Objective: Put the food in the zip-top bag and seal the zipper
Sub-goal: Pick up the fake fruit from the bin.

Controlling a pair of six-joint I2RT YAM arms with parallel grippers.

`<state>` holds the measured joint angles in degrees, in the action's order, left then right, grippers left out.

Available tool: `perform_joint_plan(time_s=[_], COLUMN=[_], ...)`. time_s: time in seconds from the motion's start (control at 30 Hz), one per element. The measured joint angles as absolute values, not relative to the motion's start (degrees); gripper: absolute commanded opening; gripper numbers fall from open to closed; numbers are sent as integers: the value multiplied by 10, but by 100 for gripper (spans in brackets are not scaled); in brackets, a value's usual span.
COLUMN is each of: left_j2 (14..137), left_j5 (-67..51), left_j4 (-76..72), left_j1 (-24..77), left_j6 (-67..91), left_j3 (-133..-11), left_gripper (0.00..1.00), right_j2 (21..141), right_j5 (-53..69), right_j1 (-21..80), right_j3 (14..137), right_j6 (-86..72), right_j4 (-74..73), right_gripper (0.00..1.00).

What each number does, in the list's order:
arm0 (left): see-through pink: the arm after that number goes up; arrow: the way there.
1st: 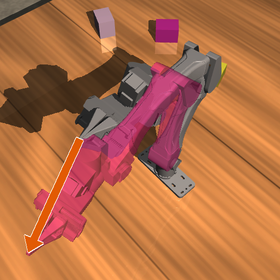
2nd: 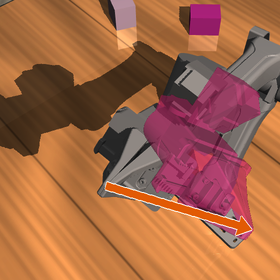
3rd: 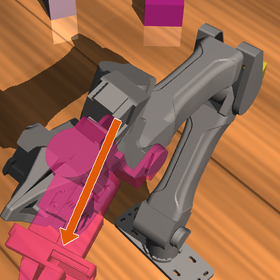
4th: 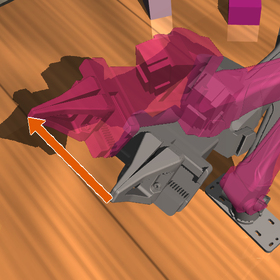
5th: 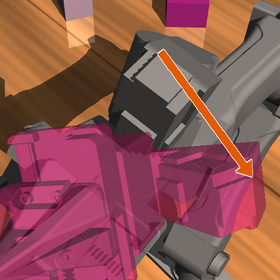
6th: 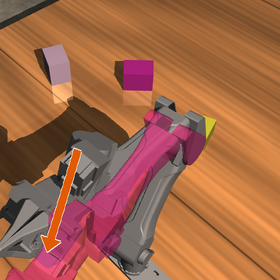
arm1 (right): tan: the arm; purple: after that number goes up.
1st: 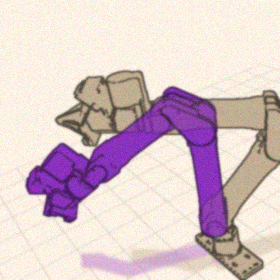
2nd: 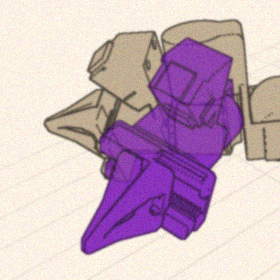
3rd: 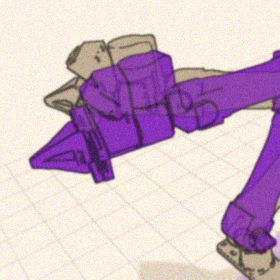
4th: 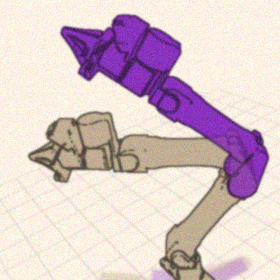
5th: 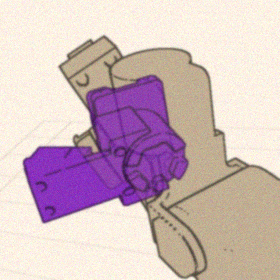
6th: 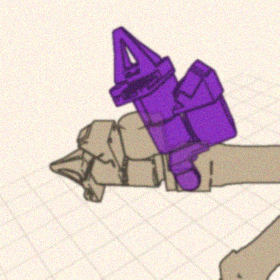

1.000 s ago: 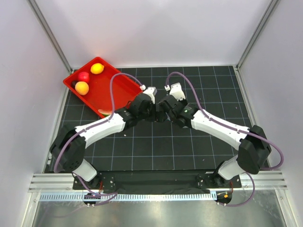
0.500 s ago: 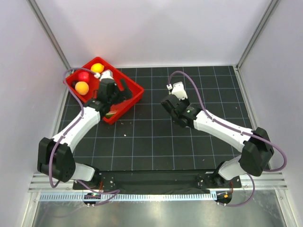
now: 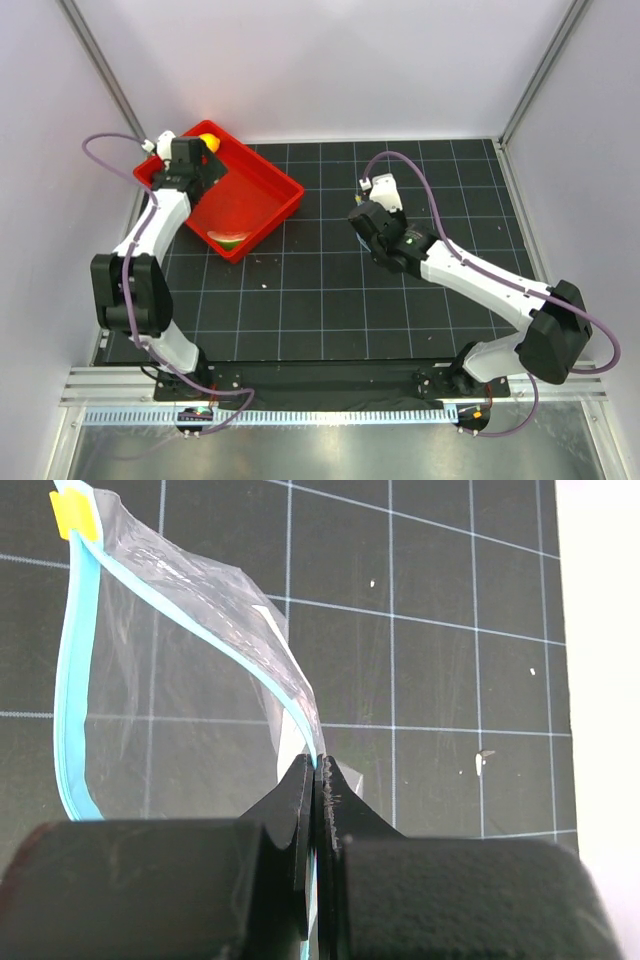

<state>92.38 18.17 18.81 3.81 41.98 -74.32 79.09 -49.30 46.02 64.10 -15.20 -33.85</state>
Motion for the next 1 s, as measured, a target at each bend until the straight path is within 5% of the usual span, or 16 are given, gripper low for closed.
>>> perform_joint_plan(time_s=[0.67, 1.0], left_j2=[1185, 1323], left_j5=[158, 198], left_j4=[311, 376], left_j1=[-53, -59], left_j6=[270, 183], left_j3=[-1110, -1151], left_gripper=[100, 100], right_j2=[781, 776], right_j5=[-441, -427], right_j1=[460, 460], right_j3=[603, 601], right_j6=[-152, -152], right_j4=[-302, -299], right_gripper=[1, 1])
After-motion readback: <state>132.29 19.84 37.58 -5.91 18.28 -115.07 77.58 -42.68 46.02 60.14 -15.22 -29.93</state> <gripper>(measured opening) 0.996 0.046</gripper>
